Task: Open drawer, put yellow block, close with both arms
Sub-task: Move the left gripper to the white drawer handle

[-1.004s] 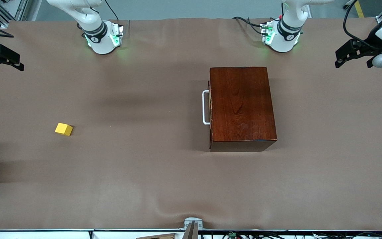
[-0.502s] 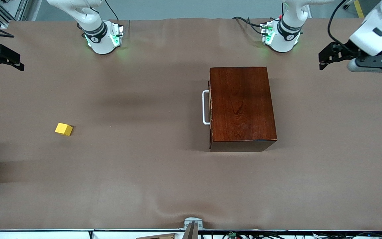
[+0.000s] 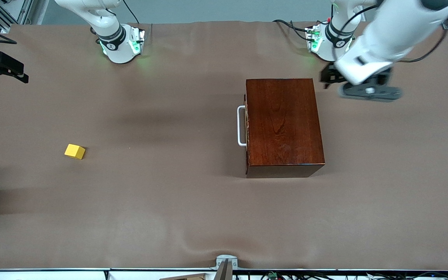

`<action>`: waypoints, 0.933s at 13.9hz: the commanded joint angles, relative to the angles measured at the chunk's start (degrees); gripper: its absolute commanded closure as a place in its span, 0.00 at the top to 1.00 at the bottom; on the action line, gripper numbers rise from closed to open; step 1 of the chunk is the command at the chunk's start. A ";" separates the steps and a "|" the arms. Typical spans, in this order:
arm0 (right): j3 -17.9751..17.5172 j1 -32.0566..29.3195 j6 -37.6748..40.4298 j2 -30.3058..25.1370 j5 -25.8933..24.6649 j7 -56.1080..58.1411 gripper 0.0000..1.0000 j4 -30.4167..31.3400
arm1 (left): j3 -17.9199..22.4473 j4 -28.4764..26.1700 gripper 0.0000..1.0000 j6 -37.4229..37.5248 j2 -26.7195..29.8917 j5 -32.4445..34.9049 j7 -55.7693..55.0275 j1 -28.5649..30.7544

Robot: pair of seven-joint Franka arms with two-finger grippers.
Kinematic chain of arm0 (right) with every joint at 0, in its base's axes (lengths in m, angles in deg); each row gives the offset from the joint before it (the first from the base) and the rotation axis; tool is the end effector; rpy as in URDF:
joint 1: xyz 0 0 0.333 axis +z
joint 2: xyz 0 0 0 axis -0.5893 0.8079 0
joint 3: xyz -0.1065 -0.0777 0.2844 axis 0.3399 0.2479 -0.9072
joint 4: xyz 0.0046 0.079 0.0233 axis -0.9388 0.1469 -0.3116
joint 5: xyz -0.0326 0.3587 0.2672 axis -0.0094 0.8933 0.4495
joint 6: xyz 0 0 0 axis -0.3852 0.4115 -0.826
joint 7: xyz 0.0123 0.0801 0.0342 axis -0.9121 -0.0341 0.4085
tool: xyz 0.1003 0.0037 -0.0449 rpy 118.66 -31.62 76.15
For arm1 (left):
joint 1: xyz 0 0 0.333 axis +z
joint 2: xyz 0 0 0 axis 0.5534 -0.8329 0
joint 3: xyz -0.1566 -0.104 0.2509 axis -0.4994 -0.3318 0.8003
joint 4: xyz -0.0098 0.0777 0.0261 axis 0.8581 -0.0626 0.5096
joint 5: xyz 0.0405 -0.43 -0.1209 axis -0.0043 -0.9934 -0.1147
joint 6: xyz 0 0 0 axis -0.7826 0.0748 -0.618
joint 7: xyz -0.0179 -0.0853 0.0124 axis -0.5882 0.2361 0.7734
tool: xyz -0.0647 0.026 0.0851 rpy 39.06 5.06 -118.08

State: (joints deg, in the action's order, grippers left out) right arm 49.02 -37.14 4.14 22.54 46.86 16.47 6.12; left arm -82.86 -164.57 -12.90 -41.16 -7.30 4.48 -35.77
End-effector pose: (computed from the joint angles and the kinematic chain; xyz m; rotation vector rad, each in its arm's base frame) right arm 0.5717 -0.0237 0.6673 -3.1311 -0.1171 0.1725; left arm 0.5565 -0.2714 0.5827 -3.0923 0.2851 0.2218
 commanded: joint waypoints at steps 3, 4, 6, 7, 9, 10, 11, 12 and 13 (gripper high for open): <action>-0.61 -0.99 0.00 -1.09 0.69 0.77 1.00 0.94 | -1.26 11.62 1.00 0.44 -13.24 3.90 -11.03 -10.10; -0.61 -0.99 0.00 -1.09 0.69 0.77 1.00 0.94 | -1.09 13.29 1.00 -0.69 -15.61 5.22 -14.63 -12.66; -0.61 -0.99 0.00 -1.09 0.69 0.77 1.00 0.85 | -0.91 14.97 1.00 -4.11 -19.48 7.07 -20.70 -16.62; -0.61 -0.99 0.00 -1.09 0.69 0.77 1.00 0.94 | -0.82 15.06 1.00 -6.48 -21.59 8.03 -23.51 -18.64; -0.61 -1.08 -0.09 -1.00 0.69 0.77 1.00 0.85 | 1.01 17.07 1.00 -9.66 -25.28 11.10 -28.97 -23.64; -0.61 -0.99 -0.09 -1.00 0.69 0.77 1.00 0.94 | 3.46 19.09 1.00 -10.28 -27.91 11.29 -30.82 -27.15; -0.61 -0.99 -0.09 -1.00 0.69 0.77 1.00 0.94 | 7.23 21.63 1.00 -10.46 -30.46 11.29 -32.66 -31.36; -0.61 -0.99 -0.09 -1.00 0.69 0.77 1.00 0.94 | 10.92 23.48 1.00 -10.81 -31.70 11.29 -33.81 -35.58; -0.61 -1.08 -0.09 -1.00 0.69 0.77 1.00 0.85 | 14.43 23.76 1.00 -11.77 -32.93 11.21 -34.87 -39.10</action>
State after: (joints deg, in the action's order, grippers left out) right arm 49.01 -37.13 4.14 22.54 46.86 16.47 6.17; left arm -74.17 -146.79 -25.05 -69.88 2.30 -28.02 -68.19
